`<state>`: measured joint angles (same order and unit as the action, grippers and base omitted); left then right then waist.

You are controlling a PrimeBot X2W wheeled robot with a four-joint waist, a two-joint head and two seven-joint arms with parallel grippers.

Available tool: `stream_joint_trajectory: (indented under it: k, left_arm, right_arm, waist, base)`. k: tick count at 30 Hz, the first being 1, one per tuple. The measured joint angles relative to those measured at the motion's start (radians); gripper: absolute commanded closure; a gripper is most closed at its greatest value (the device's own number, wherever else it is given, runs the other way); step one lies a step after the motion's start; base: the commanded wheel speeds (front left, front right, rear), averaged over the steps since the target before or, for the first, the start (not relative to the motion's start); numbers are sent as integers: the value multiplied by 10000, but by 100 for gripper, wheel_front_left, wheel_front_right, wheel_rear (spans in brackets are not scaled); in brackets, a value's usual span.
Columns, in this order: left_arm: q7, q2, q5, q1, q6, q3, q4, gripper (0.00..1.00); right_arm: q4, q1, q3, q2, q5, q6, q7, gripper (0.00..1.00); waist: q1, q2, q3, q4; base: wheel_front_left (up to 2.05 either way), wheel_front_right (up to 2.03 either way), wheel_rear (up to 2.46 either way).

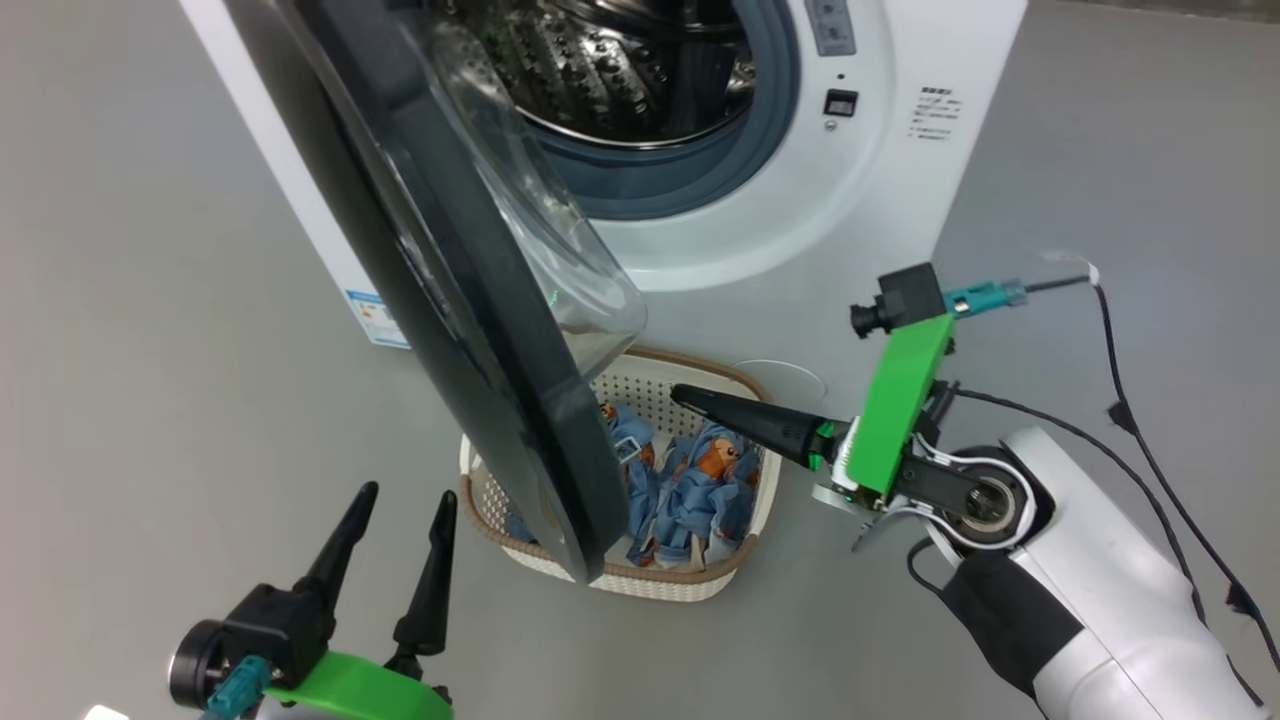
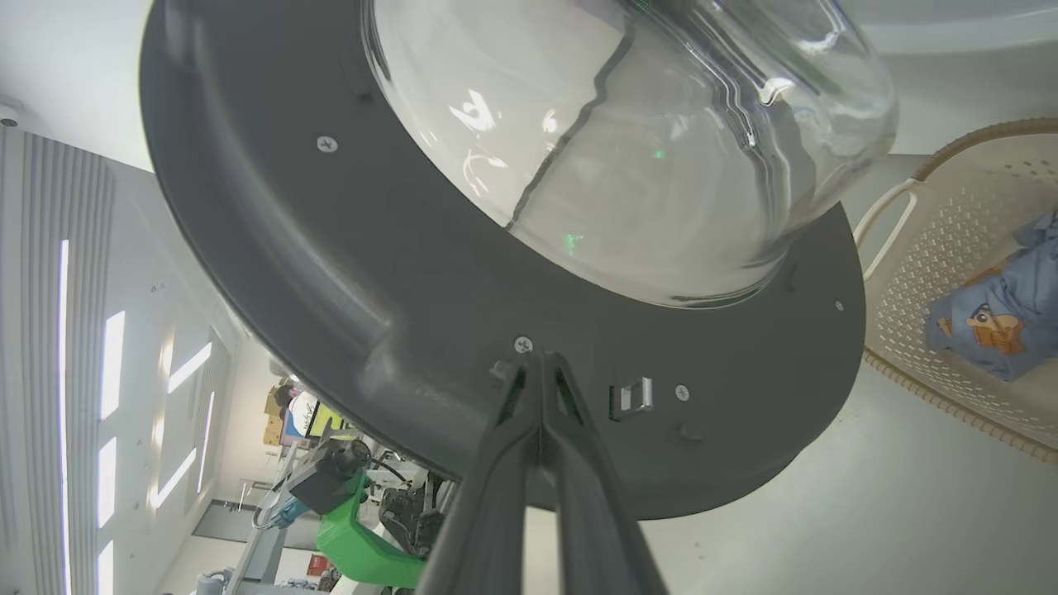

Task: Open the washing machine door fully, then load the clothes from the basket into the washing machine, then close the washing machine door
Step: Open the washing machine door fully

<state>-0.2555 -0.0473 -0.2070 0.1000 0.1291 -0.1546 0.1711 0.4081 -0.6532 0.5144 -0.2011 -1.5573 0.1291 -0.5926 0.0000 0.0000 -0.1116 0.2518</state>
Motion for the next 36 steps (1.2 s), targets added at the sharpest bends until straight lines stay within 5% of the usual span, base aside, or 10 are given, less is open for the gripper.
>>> stream_joint_trajectory:
  k: [2,3,13,36]
  left_arm:
    - [0,-65,-2,-12,0,42,15,0]
    - [0,-82,-4,-15,0,69,23,0]
    - [0,-347,-84,-417,0,401,17,0]
    - [0,-420,-94,-1023,0,1149,-151,0]
  right_arm:
    - [-79,186,-31,-115,67,0,148,1]
    - [-100,269,-40,-163,67,0,201,0]
    - [-677,1295,-75,-826,173,0,1080,0]
    - [-654,3084,418,-2671,955,0,5137,0]
  waist:
    - [0,0,60,-132]
    - [0,0,88,-200]
    - [0,0,331,-977]
    - [0,0,753,-2272]
  base:
    - [0,0,0]
    - [0,0,0]
    - [0,0,0]
    - [0,0,0]
